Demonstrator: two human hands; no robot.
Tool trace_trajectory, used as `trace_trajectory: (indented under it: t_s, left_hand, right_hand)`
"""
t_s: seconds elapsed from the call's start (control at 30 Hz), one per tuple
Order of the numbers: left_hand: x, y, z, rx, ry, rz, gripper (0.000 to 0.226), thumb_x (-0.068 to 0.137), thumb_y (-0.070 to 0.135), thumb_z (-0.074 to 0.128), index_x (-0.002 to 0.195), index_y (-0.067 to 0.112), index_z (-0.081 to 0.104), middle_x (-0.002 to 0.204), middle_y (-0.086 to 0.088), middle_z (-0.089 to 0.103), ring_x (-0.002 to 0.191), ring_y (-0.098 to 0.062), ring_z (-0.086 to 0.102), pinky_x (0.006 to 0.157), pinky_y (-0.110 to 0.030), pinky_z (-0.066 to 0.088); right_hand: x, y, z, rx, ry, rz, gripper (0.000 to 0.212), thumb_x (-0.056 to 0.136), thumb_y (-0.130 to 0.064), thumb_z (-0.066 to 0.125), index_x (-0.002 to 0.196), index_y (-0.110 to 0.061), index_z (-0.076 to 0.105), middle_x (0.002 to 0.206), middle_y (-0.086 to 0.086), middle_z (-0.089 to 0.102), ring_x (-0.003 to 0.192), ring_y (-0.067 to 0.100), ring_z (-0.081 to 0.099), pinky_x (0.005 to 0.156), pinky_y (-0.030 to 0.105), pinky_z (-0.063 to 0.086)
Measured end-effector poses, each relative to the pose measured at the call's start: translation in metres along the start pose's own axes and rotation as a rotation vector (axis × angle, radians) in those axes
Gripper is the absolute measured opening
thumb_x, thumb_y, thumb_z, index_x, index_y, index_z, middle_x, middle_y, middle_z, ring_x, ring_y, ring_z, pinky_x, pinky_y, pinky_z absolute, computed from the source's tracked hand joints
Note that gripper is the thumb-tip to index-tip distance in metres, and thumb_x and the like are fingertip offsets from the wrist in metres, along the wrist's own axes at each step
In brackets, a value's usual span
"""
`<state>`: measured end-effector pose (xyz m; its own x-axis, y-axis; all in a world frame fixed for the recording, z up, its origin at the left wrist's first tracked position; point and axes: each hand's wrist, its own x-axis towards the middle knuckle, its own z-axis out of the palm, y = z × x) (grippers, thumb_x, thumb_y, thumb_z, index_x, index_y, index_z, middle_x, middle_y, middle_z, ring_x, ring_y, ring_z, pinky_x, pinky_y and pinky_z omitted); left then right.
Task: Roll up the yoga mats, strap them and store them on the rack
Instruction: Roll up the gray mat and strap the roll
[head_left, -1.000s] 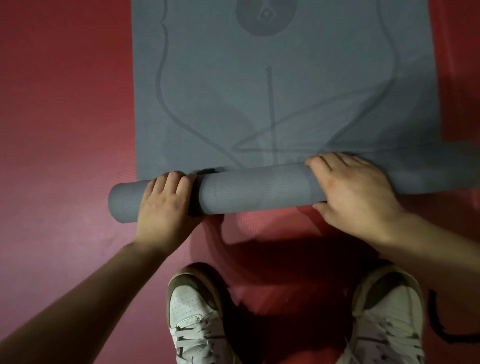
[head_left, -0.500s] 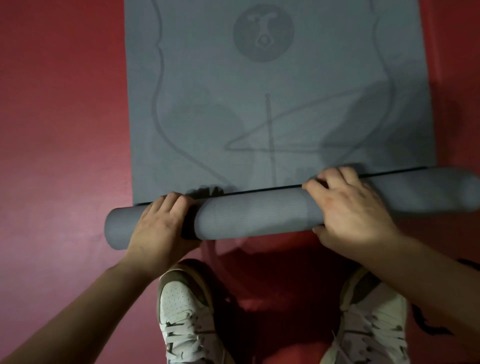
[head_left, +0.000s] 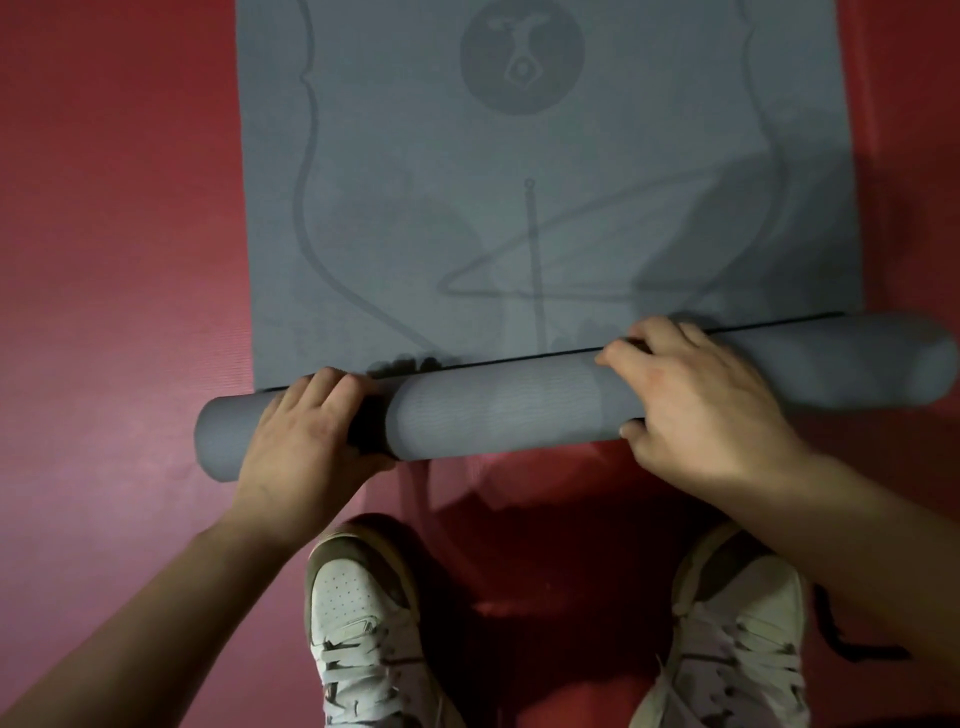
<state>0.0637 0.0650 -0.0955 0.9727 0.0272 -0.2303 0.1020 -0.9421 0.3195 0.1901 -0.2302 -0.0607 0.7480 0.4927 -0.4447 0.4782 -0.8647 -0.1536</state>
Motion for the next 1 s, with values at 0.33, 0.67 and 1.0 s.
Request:
trace_trajectory:
  t_s: [0.33,0.67,1.0]
  left_hand:
    - [0.01,-0.004,-0.009,0.007,-0.001,0.02,0.063,0.072,0.054,0.076,0.123,0.019,0.063,0.109,-0.003,0.057,0.096,-0.029,0.052,0.081,-0.049,0.049]
    - [0.015,-0.001,-0.014,-0.017,-0.01,-0.026,0.056,0.066,0.028,0.086,0.115,0.012,0.065,0.114,-0.008,0.06,0.104,-0.035,0.055,0.085,-0.048,0.047]
    - [0.025,-0.003,-0.018,0.015,0.033,-0.022,0.052,0.068,0.019,0.087,0.116,0.015,0.066,0.099,-0.006,0.062,0.092,-0.033,0.056,0.076,-0.047,0.049]
  right_hand:
    - [0.002,-0.002,-0.001,-0.031,0.101,-0.022,0.055,0.061,-0.02,0.072,0.114,-0.02,0.056,0.103,-0.001,0.058,0.1,0.025,0.052,0.074,0.038,0.053]
    - [0.003,0.006,0.009,0.104,0.21,-0.025,0.043,0.065,-0.013,0.073,0.106,-0.013,0.061,0.112,0.009,0.049,0.102,0.032,0.049,0.077,0.043,0.052]
    - [0.006,0.011,0.012,0.076,0.275,-0.075,0.046,0.076,-0.023,0.064,0.121,-0.015,0.063,0.111,0.003,0.061,0.104,0.028,0.053,0.078,0.041,0.054]
